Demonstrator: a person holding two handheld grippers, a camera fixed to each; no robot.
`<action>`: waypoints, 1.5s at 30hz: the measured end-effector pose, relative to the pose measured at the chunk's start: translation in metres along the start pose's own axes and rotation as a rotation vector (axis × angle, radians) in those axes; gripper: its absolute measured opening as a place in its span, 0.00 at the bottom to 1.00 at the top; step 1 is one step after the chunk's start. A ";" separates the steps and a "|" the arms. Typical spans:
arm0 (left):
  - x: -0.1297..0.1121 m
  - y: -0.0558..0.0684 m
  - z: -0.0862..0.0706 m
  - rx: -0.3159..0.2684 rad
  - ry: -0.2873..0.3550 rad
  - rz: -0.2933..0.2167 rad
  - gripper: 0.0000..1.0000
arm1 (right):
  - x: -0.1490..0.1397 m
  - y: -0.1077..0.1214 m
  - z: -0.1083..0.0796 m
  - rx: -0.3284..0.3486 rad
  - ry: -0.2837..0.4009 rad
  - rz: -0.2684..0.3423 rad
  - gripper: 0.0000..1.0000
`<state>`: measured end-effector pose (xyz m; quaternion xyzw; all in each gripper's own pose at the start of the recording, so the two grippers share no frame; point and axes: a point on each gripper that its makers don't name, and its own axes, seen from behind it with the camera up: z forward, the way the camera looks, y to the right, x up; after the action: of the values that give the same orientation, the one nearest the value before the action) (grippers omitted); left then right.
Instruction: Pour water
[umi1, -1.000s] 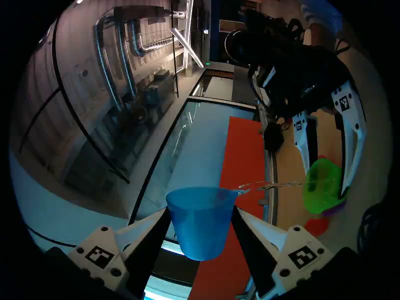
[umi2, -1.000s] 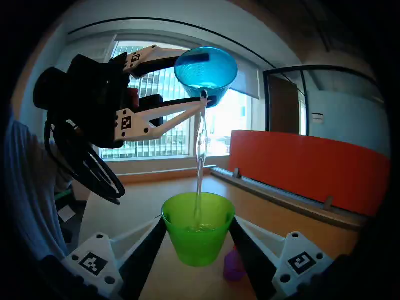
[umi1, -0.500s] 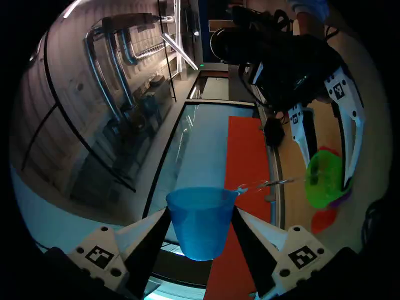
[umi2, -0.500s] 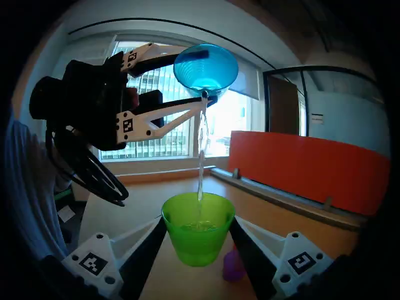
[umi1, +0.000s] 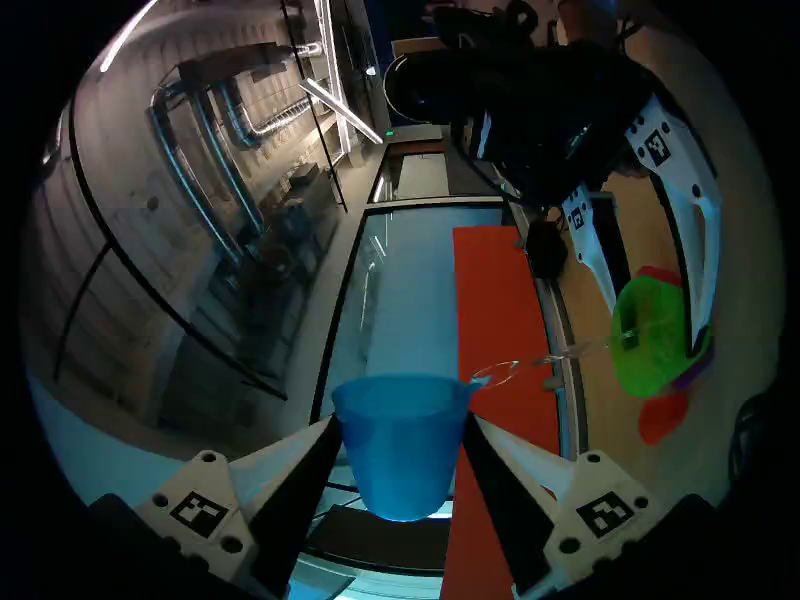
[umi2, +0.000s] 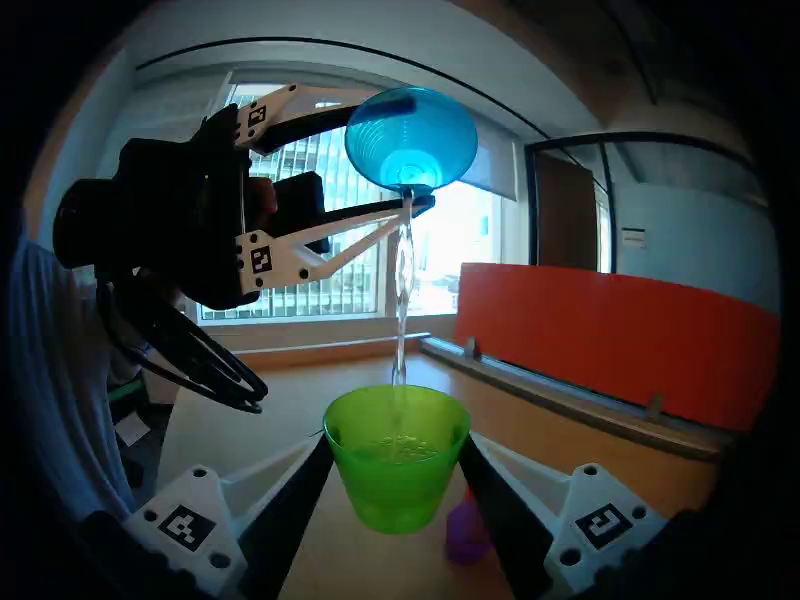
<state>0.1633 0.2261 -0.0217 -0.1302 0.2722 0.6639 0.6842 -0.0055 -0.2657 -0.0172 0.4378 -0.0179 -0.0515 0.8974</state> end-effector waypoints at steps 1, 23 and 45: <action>0.001 0.000 0.000 0.001 0.000 0.007 0.85 | 0.000 0.000 0.000 0.000 0.000 0.000 0.89; 0.012 0.010 0.000 -0.007 0.027 0.090 0.84 | 0.002 0.003 0.001 -0.009 0.007 0.003 0.89; -0.008 0.001 0.009 -0.027 -0.016 -0.181 0.84 | 0.005 0.006 -0.001 -0.016 0.016 0.008 0.89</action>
<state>0.1641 0.2243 -0.0097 -0.1584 0.2447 0.6040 0.7417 0.0000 -0.2623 -0.0134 0.4308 -0.0123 -0.0445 0.9013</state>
